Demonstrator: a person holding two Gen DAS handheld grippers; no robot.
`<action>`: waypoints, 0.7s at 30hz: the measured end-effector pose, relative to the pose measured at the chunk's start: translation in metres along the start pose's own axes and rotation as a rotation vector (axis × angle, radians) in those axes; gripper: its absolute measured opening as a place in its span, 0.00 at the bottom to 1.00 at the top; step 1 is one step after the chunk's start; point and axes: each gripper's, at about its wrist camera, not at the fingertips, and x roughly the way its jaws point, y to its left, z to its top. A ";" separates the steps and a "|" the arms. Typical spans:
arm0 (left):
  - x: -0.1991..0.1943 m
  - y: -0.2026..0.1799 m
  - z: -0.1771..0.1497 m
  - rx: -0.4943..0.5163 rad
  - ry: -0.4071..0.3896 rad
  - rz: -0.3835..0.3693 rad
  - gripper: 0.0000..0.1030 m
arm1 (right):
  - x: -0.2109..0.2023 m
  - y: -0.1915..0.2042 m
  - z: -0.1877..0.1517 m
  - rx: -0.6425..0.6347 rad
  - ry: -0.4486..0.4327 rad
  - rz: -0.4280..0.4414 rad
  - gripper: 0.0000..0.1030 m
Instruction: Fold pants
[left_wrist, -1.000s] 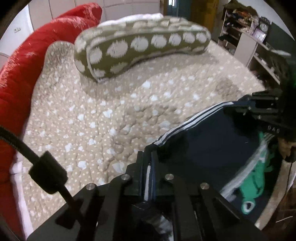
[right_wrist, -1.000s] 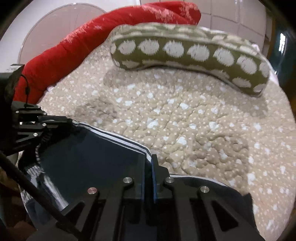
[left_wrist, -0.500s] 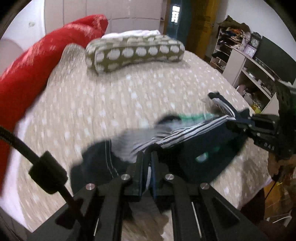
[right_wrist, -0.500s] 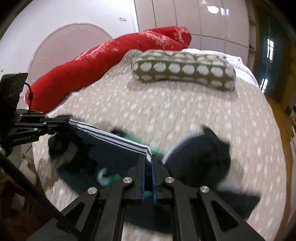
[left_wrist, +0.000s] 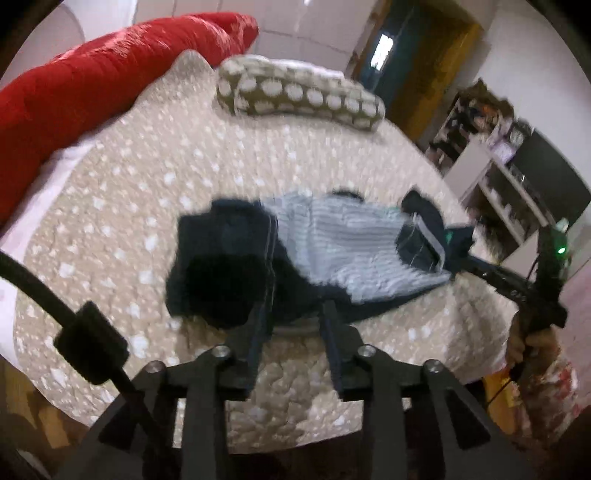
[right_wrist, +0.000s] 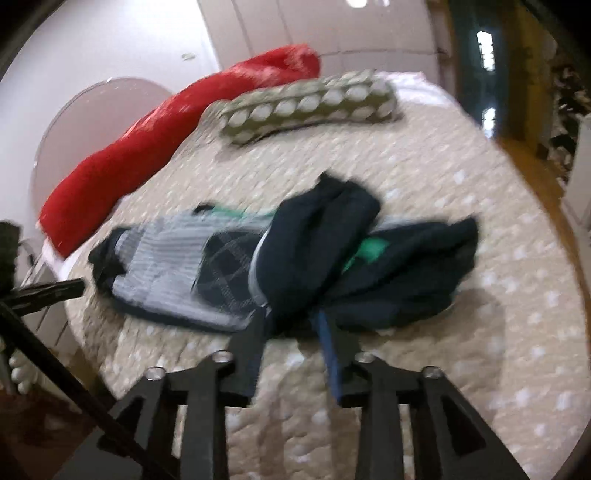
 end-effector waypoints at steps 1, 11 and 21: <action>0.000 0.001 0.004 -0.015 -0.012 -0.008 0.35 | 0.001 0.002 0.007 0.009 -0.007 0.000 0.37; 0.074 -0.001 0.010 -0.068 0.041 0.190 0.37 | 0.098 0.053 0.042 -0.207 0.083 -0.269 0.12; 0.078 -0.010 0.001 -0.031 -0.012 0.204 0.50 | -0.003 -0.072 0.001 0.213 -0.108 -0.279 0.14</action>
